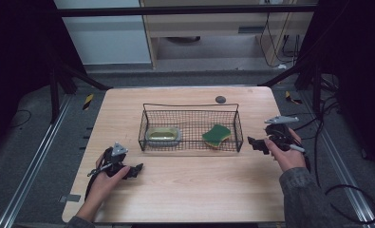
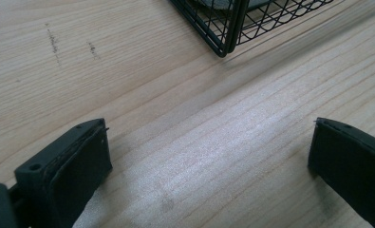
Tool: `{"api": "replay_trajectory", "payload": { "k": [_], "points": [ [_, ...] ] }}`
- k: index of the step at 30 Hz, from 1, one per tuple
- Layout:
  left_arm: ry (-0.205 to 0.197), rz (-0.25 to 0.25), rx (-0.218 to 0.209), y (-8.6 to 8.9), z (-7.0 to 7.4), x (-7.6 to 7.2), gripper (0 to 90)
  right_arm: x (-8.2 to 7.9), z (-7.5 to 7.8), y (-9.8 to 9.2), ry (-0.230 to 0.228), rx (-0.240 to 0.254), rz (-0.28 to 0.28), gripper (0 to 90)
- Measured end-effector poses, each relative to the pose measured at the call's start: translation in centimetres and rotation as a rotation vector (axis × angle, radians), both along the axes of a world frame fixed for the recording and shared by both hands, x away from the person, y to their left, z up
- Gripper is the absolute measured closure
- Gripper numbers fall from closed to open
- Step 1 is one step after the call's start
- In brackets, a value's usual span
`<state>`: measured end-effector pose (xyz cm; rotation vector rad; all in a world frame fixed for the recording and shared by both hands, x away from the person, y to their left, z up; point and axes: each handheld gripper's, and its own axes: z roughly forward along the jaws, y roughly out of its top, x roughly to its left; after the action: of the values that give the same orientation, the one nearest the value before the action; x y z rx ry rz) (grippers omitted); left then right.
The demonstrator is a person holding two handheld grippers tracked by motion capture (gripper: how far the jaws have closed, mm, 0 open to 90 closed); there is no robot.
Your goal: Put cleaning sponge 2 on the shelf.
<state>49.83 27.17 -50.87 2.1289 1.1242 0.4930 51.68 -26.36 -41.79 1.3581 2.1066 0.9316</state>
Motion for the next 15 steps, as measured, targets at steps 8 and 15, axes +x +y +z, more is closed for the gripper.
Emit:
{"api": "replay_trajectory", "payload": {
  "k": [8,15],
  "points": [
    [-0.001,0.0,0.0,0.0,0.0,0.0,0.0,-1.3,-3.8,-0.9,0.022,0.028,-0.03,13.0],
    [-0.001,0.0,0.001,0.0,0.0,0.0,0.0,-1.5,-6.3,-0.8,0.057,0.045,-0.051,13.4]
  ]
}}
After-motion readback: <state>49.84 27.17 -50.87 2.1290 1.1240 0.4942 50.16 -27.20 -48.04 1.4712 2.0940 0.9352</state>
